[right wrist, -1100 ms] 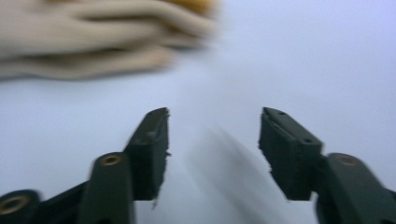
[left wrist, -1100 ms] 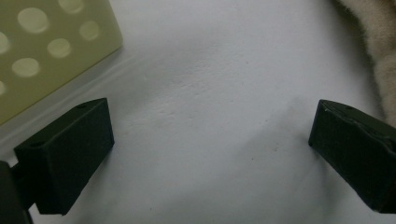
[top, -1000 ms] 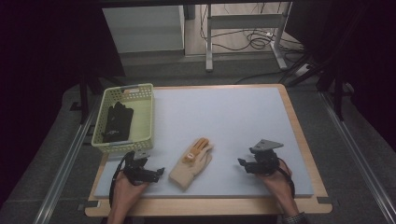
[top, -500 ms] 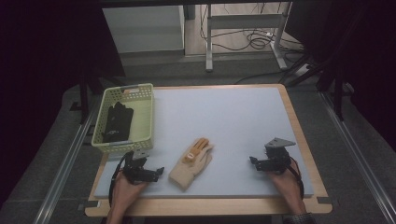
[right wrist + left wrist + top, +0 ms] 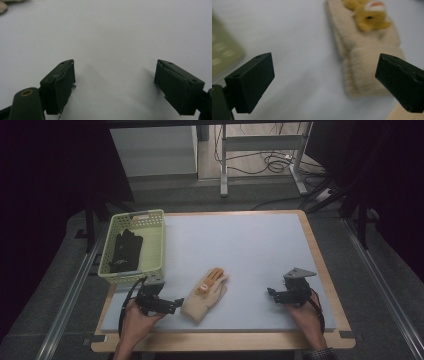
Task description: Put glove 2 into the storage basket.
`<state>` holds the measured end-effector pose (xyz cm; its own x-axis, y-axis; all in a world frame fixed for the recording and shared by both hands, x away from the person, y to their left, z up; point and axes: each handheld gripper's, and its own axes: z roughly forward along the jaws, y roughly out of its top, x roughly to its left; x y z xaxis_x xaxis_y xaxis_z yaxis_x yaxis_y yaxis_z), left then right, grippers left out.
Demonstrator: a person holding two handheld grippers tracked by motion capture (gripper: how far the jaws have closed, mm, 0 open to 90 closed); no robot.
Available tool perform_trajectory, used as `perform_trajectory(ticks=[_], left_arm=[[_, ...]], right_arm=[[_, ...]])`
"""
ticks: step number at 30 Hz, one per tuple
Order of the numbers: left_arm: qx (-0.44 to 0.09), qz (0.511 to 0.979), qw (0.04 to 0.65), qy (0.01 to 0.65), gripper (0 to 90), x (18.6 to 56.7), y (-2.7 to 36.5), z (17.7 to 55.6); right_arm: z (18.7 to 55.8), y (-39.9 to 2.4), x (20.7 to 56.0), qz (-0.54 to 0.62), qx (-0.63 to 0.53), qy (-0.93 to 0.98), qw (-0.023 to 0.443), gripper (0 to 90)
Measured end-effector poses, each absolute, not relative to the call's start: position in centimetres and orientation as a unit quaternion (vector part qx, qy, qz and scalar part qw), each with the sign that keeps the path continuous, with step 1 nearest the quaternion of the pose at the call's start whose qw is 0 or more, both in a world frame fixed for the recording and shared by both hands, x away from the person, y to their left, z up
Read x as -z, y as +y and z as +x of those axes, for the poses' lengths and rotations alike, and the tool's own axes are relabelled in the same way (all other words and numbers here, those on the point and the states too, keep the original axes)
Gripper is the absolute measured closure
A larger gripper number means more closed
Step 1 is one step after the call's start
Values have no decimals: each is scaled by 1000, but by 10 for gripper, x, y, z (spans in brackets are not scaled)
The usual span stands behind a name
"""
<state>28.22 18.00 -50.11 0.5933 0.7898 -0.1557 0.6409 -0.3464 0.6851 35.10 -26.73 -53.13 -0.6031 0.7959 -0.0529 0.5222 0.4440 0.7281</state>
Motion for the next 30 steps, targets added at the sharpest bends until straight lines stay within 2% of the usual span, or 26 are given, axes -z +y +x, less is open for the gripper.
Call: perform_trajectory(ticks=[11, 17, 20, 24, 25, 26, 27, 29, 30], left_arm=[[-109, 860, 310, 391, 0, 505, 100, 298], [-92, 874, 272, 391, 3, 527, 87, 305], [-96, 876, 270, 389, 74, 530, 87, 300], [-96, 874, 268, 393, 279, 526, 89, 297], [-95, 875, 266, 394, 279, 524, 90, 297], [-93, 874, 266, 396, 340, 523, 91, 298], [-85, 873, 266, 399, 463, 521, 94, 299], [-83, 872, 267, 402, 536, 520, 95, 300], [-77, 874, 267, 399, 536, 519, 96, 301]], right_arm=[[351, -267, 531, 399, -345, 826, 198, 167], [351, -267, 531, 399, -345, 826, 198, 167], [351, -267, 531, 399, -345, 826, 198, 167], [351, -267, 531, 399, -345, 826, 198, 167], [351, -267, 531, 399, -345, 826, 198, 167], [351, -267, 531, 399, -345, 826, 198, 167], [351, -267, 531, 399, -345, 826, 198, 167], [351, -267, 531, 399, -345, 826, 198, 167], [351, -267, 531, 399, -345, 826, 198, 167]])
